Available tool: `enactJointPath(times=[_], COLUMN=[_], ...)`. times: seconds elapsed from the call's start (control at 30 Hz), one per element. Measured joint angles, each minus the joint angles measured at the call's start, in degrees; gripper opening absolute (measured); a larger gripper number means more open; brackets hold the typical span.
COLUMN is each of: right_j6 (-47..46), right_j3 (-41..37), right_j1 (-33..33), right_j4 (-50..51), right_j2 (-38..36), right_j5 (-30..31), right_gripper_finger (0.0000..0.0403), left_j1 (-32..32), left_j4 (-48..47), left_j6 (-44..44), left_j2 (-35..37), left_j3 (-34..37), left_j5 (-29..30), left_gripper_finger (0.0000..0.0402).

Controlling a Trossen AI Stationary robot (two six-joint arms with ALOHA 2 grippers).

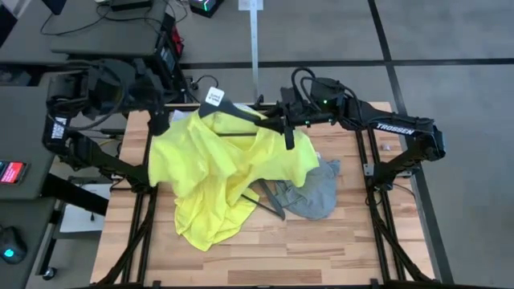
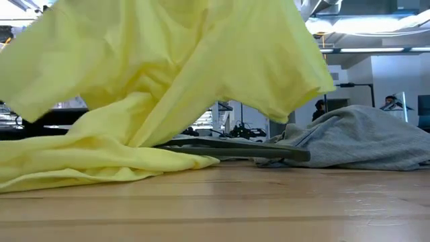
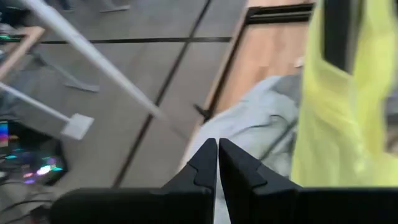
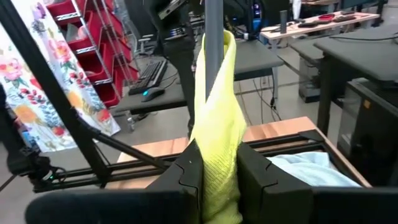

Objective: Hang clothes
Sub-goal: Hang the yellow shirt on the rack

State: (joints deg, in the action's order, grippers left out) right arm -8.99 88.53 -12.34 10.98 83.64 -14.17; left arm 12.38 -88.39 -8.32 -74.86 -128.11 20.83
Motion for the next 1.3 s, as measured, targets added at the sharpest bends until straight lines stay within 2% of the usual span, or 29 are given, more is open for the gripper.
enactJointPath(times=[0.13, 0.23, 0.47, 0.57, 0.67, 0.73, 0.9, 1.03, 1.13, 1.2, 1.3], right_j6=[-0.02, 0.22, 1.15, 1.84, 1.9, 1.95, 1.95, 2.14, 2.49, 3.05, 3.21], right_j3=[0.0, 0.0, 0.0, 0.0, 0.0, 0.0, 0.0, 0.0, 0.0, 0.0, 0.0], right_j1=[-0.51, -1.05, -1.68, -1.77, -2.3, -2.68, -3.79, -4.28, -4.33, -4.07, -3.54], right_j4=[0.16, 0.61, 2.26, 2.04, 1.97, 1.99, 1.97, 1.68, 1.32, 1.24, 1.03], right_j2=[-0.01, -0.02, -0.13, -0.15, -0.2, -0.2, -0.2, -0.2, -0.2, -0.2, -0.2], right_j5=[0.71, 1.01, 0.98, 1.01, 0.93, 0.94, 0.98, 0.98, 1.52, 1.81, 2.73], right_gripper_finger=[0.0036, 0.0036, 0.0036, 0.0036, 0.0036, 0.0036, 0.0036, 0.0036, 0.0036, 0.0036, 0.0036], left_j1=[-0.57, -2.27, -5.92, -6.04, -6.18, -7.08, -11.6, -14.6, -14.24, -13.54, -12.43], left_j4=[-1.33, -1.49, -1.8, -1.66, -1.68, -1.72, -1.7, -1.39, -1.11, 1.37, 6.39], left_j6=[8.49, 13.75, 25.25, 31.5, 39.26, 43.23, 49.73, 53.4, 54.88, 55.32, 54.22], left_j2=[-0.09, -0.14, 2.22, 3.39, 3.76, 3.72, 3.14, 1.89, 1.66, 1.66, 1.62], left_j3=[0.52, 1.58, 13.31, 19.63, 25.21, 27.76, 30.4, 31.8, 33.79, 35.46, 37.18], left_j5=[-8.5, -13.56, -14.71, -13.84, -9.45, -4.39, 7.77, 19.27, 26.7, 30.2, 32.03], left_gripper_finger=[0.0002, 0.0019, 0.0085, 0.0097, 0.0096, 0.0093, 0.0091, 0.0091, 0.0091, 0.0091, 0.0091])
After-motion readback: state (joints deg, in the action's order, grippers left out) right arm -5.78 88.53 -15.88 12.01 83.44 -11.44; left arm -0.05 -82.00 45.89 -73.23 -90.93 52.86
